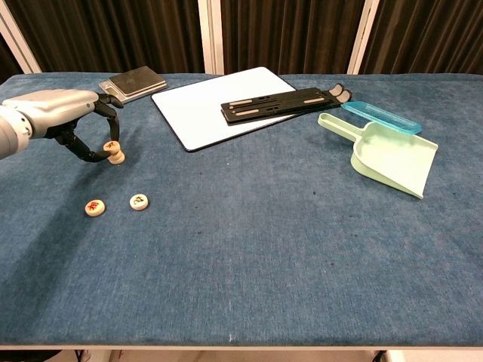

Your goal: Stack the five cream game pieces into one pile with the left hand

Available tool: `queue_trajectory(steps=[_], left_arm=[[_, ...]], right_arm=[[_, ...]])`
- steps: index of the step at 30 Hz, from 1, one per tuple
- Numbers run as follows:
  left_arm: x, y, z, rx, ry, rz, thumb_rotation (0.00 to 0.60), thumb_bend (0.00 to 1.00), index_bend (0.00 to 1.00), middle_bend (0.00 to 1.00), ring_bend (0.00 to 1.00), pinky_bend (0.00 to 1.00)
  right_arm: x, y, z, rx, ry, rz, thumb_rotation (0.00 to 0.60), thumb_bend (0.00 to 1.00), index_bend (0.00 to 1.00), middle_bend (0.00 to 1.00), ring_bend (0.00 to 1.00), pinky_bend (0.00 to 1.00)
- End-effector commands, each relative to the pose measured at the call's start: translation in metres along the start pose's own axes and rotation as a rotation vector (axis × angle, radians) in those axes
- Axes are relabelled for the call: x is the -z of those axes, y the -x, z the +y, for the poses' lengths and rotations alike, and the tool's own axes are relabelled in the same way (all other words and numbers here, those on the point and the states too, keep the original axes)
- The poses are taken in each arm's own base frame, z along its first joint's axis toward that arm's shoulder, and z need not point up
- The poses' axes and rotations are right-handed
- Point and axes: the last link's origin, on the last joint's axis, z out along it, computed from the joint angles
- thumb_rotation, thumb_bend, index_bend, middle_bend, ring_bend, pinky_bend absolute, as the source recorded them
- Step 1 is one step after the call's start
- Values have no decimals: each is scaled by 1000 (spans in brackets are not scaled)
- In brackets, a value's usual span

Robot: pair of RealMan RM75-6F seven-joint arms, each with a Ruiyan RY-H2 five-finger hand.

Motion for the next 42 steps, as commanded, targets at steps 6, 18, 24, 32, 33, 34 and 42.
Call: queue_trajectory(steps=[6,18,24,32,33,34,42], left_arm=[[-1,-1,0,-5,-3,1,600,323,496,48,0,0],[-1,0,-1,-5,-5,-9,600,310,467,40,0,0],[-1,1,-1,-3,-9,-12,600,294,445,36,0,0],[0,2,-2,-2,-11,-10,600,281,430,35,0,0],[0,2,-2,-1,-12,-9,600,280,429,35,0,0],[0,2,-2,0,-11,-9,600,278,429,35,0,0],[-2,0,-2,0,-15,-7,600,276,429,35,0,0]], right_arm=[[0,0,0,0,-1,0,600,158,0,0,0,0],[-1,0,0,-1,1,-1,600,158,0,0,0,0],[-1,0,-1,1,1,-2,600,158,0,0,0,0],[-1,0,-2,2,-1,-2,600,158,0,0,0,0],[-1,0,-2,2,-1,-1,600,158,0,0,0,0],[-1,0,-2,1,1,-1,600,158,0,0,0,0],[0,0,-1,-1,4,1,600,158,0,0,0,0]])
